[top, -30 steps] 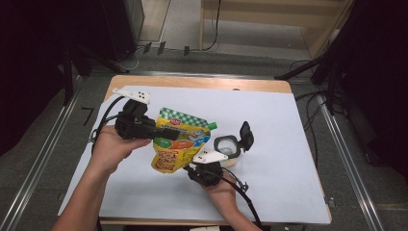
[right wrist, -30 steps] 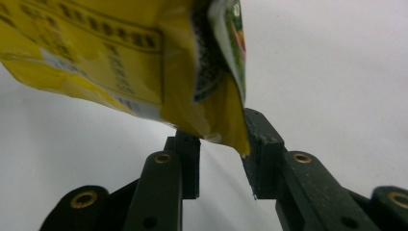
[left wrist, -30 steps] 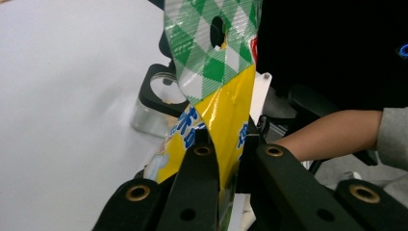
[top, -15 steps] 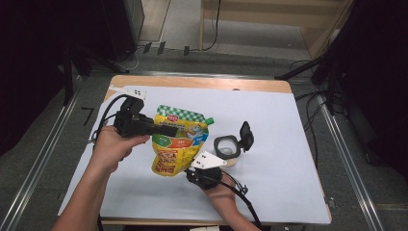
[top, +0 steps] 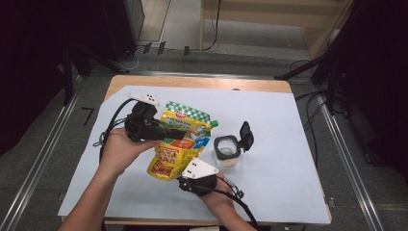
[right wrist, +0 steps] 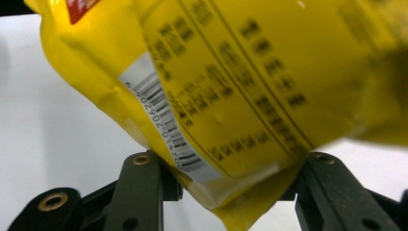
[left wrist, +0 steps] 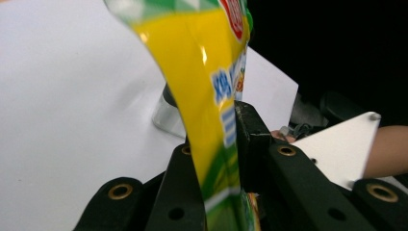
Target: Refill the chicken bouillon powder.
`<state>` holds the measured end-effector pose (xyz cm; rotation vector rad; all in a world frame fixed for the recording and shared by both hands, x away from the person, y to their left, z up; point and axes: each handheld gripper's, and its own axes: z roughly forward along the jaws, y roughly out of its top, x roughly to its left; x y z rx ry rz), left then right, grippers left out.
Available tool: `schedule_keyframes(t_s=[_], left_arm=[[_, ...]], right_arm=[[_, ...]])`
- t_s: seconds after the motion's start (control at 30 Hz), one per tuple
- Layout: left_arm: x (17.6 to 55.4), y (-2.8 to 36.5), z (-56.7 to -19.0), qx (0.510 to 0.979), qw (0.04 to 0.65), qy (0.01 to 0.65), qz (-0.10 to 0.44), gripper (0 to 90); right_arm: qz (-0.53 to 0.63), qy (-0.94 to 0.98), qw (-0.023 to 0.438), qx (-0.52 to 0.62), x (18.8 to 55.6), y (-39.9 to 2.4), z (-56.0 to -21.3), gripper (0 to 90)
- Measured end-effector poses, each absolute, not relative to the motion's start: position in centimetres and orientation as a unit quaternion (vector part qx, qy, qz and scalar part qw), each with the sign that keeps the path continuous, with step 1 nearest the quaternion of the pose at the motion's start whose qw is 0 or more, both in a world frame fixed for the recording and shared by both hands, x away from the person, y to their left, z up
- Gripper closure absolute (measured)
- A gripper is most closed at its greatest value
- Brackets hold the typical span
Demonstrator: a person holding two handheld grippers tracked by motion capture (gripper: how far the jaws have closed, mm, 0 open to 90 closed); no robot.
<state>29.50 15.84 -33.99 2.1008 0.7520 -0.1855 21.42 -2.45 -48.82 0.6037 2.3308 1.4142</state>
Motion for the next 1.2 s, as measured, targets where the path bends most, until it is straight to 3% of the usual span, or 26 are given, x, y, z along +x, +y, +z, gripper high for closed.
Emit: schedule_keyframes(t_s=[0.1, 0.47, 1.2], left_arm=[[29.4, 15.2, -34.3, 0.851, 0.423, 0.304, -0.063, 78.1], [29.5, 13.9, -35.4, 0.853, 0.420, 0.306, -0.059, 74.3], [29.6, 11.3, -35.8, 0.858, 0.374, 0.342, -0.078, 79.4]], right_arm=[[0.504, 0.821, 0.155, 0.217, 21.3, -2.5, -48.5, 58.0], [0.512, 0.821, 0.117, 0.224, 20.8, -2.5, -47.5, 56.0], [0.502, 0.834, 0.107, 0.201, 19.4, -2.5, -47.2, 54.2]])
